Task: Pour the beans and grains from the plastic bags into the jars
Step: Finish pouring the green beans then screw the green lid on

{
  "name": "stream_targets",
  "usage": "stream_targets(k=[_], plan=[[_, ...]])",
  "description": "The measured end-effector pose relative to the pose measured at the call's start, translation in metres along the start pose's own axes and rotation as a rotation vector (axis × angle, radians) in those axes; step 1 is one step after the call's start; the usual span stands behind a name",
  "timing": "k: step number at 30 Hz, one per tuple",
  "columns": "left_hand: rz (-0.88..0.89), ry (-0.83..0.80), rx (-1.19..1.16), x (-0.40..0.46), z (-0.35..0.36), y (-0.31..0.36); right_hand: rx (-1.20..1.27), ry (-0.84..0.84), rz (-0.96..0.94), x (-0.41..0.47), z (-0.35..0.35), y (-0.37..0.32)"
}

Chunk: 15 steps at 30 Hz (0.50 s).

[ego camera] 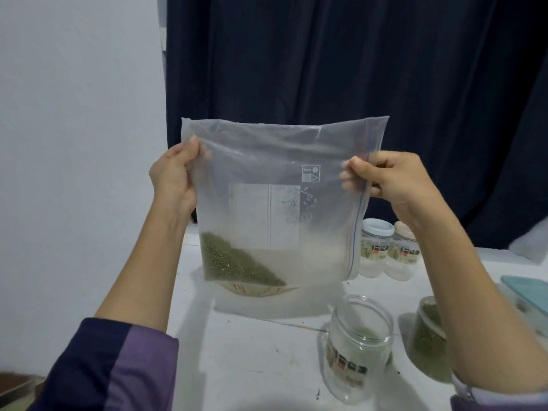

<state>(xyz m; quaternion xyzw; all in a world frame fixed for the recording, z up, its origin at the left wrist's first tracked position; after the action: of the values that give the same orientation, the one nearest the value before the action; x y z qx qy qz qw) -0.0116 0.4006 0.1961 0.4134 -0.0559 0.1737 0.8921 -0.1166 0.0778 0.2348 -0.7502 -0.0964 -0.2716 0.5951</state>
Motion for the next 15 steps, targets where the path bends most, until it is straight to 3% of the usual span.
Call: stream_targets(k=[5, 15], plan=[[-0.002, -0.046, -0.02, -0.007, 0.008, 0.005, -0.002, -0.082, 0.026, -0.007, -0.004, 0.003], [0.093, 0.003, 0.061, -0.025, 0.019, 0.023, 0.046, 0.149, -0.034, -0.026, -0.029, -0.003]])
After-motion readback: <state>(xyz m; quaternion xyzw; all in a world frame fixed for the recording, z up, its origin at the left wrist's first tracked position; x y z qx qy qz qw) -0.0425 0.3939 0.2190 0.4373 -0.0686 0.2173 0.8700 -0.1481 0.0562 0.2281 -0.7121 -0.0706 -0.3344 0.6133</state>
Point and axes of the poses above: each hand's wrist, its own x-axis towards the middle knuckle, its own z-axis out of the palm, y = z × x, the point moved 10 cm from there along x, towards the middle knuckle, and after that the axes turned 3 degrees about -z, right-handed, at the moved point
